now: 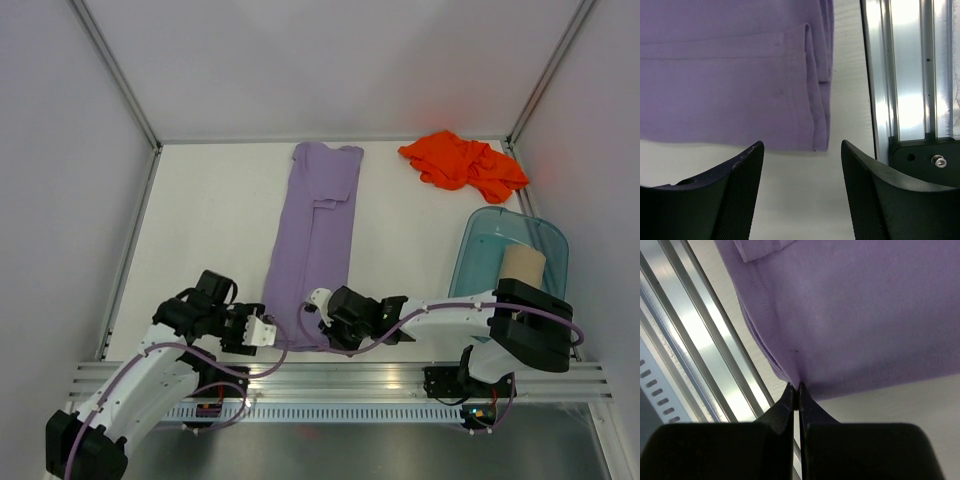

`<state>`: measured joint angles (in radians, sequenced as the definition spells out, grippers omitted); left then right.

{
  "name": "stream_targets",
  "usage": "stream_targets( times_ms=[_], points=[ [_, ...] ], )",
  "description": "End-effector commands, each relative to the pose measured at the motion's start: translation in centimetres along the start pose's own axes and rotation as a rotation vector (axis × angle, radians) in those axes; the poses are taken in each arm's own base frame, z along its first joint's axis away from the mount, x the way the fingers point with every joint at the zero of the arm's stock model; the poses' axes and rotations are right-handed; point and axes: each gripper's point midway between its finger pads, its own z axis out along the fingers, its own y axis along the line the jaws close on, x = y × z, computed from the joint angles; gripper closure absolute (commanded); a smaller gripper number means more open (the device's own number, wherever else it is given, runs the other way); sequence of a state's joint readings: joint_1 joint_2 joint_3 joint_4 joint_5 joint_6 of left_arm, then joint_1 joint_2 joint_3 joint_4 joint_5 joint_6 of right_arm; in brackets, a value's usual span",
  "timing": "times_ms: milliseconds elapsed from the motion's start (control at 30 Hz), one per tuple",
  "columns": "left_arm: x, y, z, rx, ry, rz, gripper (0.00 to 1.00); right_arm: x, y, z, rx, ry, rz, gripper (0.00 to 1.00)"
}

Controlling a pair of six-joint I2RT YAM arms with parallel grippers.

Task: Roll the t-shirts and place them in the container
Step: Fold the tshirt, then roll the tshirt

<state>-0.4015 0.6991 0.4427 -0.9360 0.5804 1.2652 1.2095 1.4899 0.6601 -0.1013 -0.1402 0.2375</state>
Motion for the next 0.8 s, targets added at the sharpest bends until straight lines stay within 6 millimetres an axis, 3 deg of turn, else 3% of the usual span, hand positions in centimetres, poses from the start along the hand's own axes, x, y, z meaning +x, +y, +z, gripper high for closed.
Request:
stream_targets(
  times_ms=[0, 133, 333, 567, 767],
  points=[
    [-1.0, -0.6, 0.8, 0.023, -0.074, 0.156, 0.31, 0.7, 0.3, 0.3, -0.064, 0.03, 0.054, 1.0],
    [0.1, -2.1, 1.7, 0.081, -0.037, 0.169, 0.31, 0.9, 0.0, 0.2, -0.086, 0.043, 0.102, 1.0],
    [1.7, -1.2, 2.5, 0.054, 0.029, 0.148, 0.34, 0.7, 0.0, 0.2, -0.094, 0.057, 0.117, 1.0],
    [1.7, -1.0, 2.6, 0.058, 0.037, 0.106, 0.37, 0.9, 0.4, 0.0, -0.115, 0.057, 0.146, 1.0],
    [2.0, -1.1, 2.8, 0.12, 0.07, 0.039, 0.52, 0.7, 0.2, 0.0, -0.102, 0.052, 0.138, 1.0]
  ],
)
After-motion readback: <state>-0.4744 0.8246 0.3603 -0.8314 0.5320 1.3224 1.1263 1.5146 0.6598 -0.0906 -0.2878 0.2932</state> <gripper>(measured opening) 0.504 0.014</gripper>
